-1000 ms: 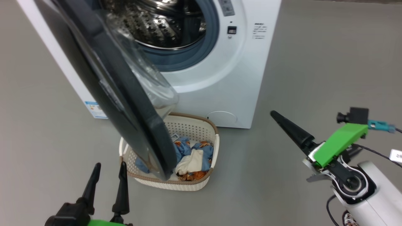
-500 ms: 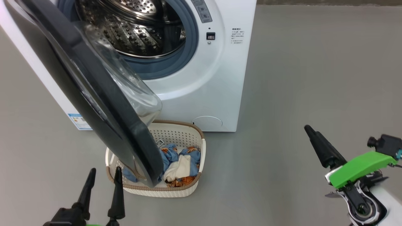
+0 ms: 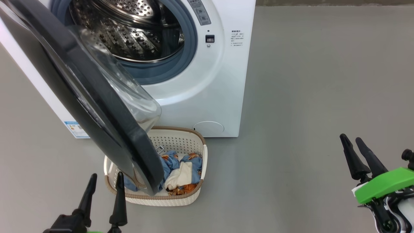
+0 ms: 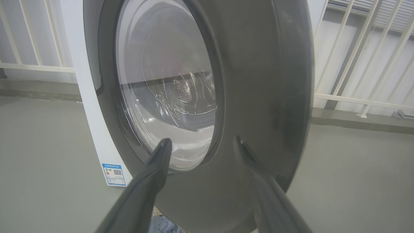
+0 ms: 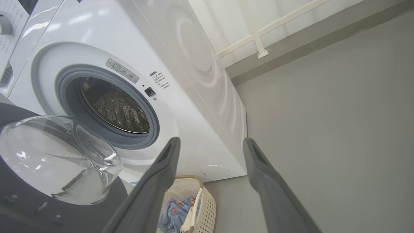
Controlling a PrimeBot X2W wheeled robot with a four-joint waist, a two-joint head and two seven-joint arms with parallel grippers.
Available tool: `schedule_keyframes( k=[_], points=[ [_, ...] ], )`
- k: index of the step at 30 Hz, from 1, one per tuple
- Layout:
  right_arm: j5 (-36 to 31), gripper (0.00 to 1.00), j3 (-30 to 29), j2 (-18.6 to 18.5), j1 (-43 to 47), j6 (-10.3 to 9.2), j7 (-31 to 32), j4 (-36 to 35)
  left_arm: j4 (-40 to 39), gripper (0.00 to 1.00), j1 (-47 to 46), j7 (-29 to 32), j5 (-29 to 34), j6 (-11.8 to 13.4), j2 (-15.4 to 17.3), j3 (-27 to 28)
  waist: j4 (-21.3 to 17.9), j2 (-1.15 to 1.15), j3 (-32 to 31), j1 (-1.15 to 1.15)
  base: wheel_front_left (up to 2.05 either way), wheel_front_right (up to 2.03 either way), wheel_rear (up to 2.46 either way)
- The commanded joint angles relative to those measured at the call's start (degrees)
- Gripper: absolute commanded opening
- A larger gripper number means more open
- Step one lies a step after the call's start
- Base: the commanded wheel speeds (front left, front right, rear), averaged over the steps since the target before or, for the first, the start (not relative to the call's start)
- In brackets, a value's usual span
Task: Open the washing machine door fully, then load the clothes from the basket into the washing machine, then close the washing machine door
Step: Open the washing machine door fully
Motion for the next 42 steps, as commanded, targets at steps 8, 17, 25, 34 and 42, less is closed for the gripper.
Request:
schedule_keyframes(
  k=[8,17,25,34,42],
  points=[
    [-15.26,1.0,-9.08,2.68,5.78,0.34,-0.7,-4.58,-0.94,1.0,-0.45,-0.37,0.67,-0.2,0.73,1.92,0.07,0.0,-0.98,0.0,0.0,0.0,0.0],
    [-26.31,1.0,-14.35,5.82,8.64,0.34,-0.7,-8.43,-0.58,1.0,-0.71,-0.37,1.12,-0.52,0.73,2.11,-0.07,0.0,-1.55,0.0,0.0,0.0,0.0],
    [-30.03,1.0,-15.24,6.66,9.61,0.34,-0.71,-8.76,0.03,1.0,-0.83,-0.37,0.94,-0.73,0.73,1.76,0.01,0.0,-1.45,0.0,0.0,0.0,0.0],
    [-30.86,1.0,-15.72,7.0,9.95,0.34,-0.71,-8.67,0.61,0.44,-1.8,-0.37,0.23,-0.76,0.73,1.81,0.26,0.0,-1.08,0.0,0.0,0.0,0.0],
    [-31.3,1.0,-16.38,7.13,9.65,0.34,-0.71,-9.24,-6.36,0.0,-4.44,-0.37,0.26,1.13,0.73,3.38,0.65,0.0,-0.91,0.0,0.0,0.0,0.0]
  ],
)
